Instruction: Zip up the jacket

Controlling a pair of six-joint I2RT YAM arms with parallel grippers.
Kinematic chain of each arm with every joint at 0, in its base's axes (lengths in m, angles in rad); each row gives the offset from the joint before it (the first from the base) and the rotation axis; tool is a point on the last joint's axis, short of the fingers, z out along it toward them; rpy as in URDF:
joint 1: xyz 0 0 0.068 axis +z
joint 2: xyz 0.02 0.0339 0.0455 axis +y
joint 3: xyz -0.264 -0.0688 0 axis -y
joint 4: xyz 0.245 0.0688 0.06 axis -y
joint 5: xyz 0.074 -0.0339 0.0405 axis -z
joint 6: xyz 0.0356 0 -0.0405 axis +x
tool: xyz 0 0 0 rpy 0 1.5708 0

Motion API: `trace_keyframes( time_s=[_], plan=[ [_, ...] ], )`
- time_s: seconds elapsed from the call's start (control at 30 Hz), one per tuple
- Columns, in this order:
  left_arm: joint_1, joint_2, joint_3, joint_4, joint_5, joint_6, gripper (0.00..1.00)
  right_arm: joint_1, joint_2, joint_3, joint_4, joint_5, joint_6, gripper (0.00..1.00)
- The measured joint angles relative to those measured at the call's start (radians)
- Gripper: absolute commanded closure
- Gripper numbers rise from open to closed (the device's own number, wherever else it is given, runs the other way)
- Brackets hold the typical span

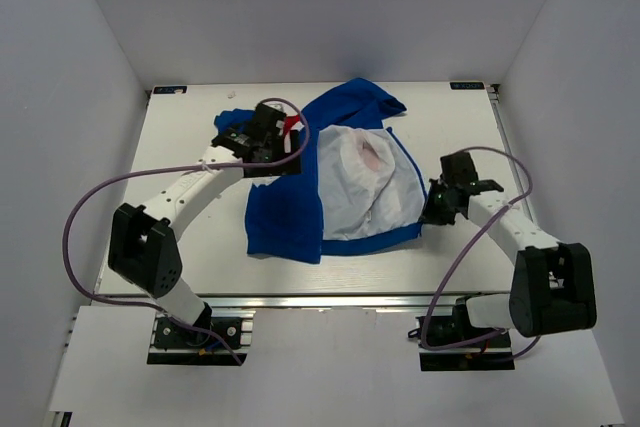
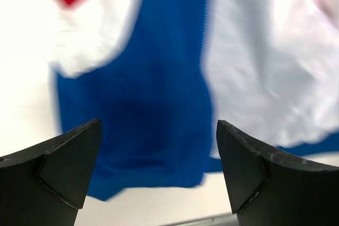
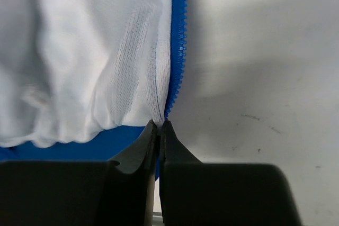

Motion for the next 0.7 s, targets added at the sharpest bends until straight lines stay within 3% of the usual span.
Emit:
trace_keyframes(
  time_s=[0.2, 0.37, 0.57, 0.63, 0.7],
  plan=[
    [0.123, -0.031, -0.060, -0.010, -0.027, -0.012, 0.02, 0.083, -0.074, 0.305, -0.131, 0.092, -0.040, 1.00],
    [0.117, -0.110, -0.120, -0.048, -0.041, -0.021, 0.02, 0.425, -0.018, 0.483, -0.157, 0.115, -0.105, 1.00],
    [0.121, -0.142, -0.147, -0.072, -0.053, -0.049, 0.02, 0.749, 0.280, 0.515, -0.158, 0.040, -0.207, 1.00],
    [0.126, -0.140, -0.156, -0.084, -0.053, -0.055, 0.02, 0.789, 0.352, 0.486, -0.159, 0.003, -0.233, 0.94],
    [0.127, -0.136, -0.156, -0.095, -0.053, -0.061, 0.02, 0.801, 0.370, 0.447, -0.166, -0.014, -0.243, 0.69]
  ],
)
